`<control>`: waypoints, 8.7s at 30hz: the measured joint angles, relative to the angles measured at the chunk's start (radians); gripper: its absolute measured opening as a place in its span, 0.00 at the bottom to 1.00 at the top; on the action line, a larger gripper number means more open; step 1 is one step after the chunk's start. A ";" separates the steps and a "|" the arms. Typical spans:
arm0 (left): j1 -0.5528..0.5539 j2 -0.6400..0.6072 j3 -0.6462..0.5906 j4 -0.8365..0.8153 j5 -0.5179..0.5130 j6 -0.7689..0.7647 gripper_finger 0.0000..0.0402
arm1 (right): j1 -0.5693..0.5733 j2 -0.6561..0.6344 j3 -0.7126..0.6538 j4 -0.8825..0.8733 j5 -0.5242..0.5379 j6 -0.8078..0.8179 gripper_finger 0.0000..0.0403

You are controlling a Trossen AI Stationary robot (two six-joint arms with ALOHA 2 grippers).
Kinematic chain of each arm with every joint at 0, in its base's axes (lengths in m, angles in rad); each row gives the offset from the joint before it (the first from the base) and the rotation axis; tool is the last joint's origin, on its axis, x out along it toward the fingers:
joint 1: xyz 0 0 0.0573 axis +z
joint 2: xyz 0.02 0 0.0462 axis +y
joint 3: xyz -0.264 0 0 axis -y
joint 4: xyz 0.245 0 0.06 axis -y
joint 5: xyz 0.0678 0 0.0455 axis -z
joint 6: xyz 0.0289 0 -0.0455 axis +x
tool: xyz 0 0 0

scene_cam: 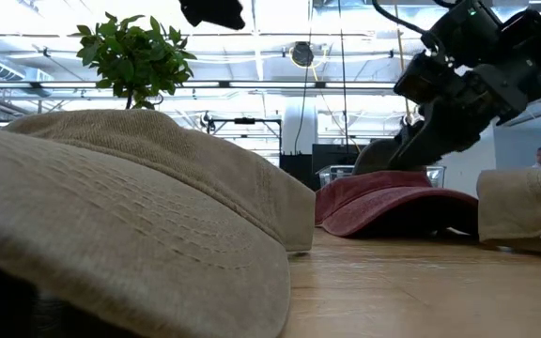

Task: Pick & Place hat
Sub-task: Put the right red cap into the yellow bin

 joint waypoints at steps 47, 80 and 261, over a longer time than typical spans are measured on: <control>0.032 0.052 0.000 0.022 0.010 0.003 0.41 | 0.139 -0.018 -0.120 0.111 0.236 -0.036 0.01; 0.032 0.052 0.000 0.027 0.019 -0.005 0.41 | 0.034 0.180 0.243 0.141 0.053 -0.312 0.00; 0.933 0.304 0.006 0.063 0.628 0.702 0.02 | 0.226 0.287 0.163 0.260 0.109 -0.113 0.31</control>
